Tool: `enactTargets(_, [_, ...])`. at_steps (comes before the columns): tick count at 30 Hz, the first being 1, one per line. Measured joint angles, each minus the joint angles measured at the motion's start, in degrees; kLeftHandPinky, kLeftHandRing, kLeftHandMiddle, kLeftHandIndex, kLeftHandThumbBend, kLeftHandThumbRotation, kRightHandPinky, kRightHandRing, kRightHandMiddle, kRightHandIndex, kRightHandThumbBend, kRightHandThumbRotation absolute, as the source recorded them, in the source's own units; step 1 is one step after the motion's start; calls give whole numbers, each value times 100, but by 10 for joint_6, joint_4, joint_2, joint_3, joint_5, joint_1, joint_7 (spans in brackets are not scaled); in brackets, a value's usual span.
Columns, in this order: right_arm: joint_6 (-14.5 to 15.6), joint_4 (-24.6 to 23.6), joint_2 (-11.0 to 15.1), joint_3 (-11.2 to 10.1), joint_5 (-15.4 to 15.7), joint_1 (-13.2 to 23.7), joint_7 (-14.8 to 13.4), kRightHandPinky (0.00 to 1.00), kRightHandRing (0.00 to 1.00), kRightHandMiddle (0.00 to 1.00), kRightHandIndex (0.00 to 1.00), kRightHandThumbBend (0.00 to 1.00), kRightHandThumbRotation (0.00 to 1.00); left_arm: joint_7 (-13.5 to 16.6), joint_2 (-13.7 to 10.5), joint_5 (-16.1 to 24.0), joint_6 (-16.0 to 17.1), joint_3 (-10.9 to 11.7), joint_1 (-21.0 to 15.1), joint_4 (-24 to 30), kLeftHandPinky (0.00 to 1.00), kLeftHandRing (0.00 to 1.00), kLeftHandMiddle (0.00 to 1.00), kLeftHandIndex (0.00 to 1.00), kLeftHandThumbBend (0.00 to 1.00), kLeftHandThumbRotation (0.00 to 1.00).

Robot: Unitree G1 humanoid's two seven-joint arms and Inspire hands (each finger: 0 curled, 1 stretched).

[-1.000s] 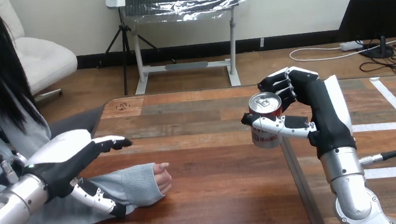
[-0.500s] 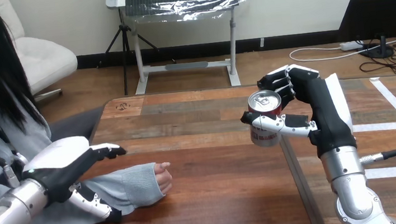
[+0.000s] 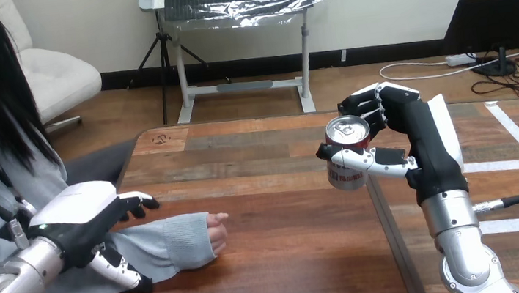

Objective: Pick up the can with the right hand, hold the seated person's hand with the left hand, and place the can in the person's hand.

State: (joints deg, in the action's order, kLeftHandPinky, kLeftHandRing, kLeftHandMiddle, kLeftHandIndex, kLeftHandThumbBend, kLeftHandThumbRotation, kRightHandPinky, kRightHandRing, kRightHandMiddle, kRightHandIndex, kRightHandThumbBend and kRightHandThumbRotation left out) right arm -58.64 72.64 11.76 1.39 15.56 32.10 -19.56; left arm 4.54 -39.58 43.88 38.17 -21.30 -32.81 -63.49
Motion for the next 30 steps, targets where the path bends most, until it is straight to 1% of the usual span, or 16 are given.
enactTargets(4, [-1, 0, 0, 0, 0, 0, 1, 37, 42, 49, 50, 81, 0, 9, 1, -1, 0, -3, 0, 1, 52, 60, 66, 68, 100, 13])
enactTargets(13, [-7, 0, 0, 0, 0, 0, 5, 37, 42, 49, 50, 80, 0, 19, 3, -5, 3, -4, 0, 4, 48, 54, 59, 62, 100, 9])
enactTargets(20, [-9, -1, 0, -1, 0, 0, 7, 37, 42, 49, 50, 80, 0, 32, 6, -7, 7, -4, 0, 4, 47, 52, 57, 60, 100, 6])
enactTargets(27, [-9, -2, 0, -2, -2, -1, 10, 37, 42, 49, 50, 80, 0, 33, 14, -8, 6, -4, 0, 4, 48, 52, 57, 58, 100, 3])
enactTargets(30, [-9, -2, -1, -2, -8, -1, 18, 37, 42, 49, 51, 80, 0, 33, 18, -9, 7, -4, 1, 3, 48, 51, 56, 57, 100, 1])
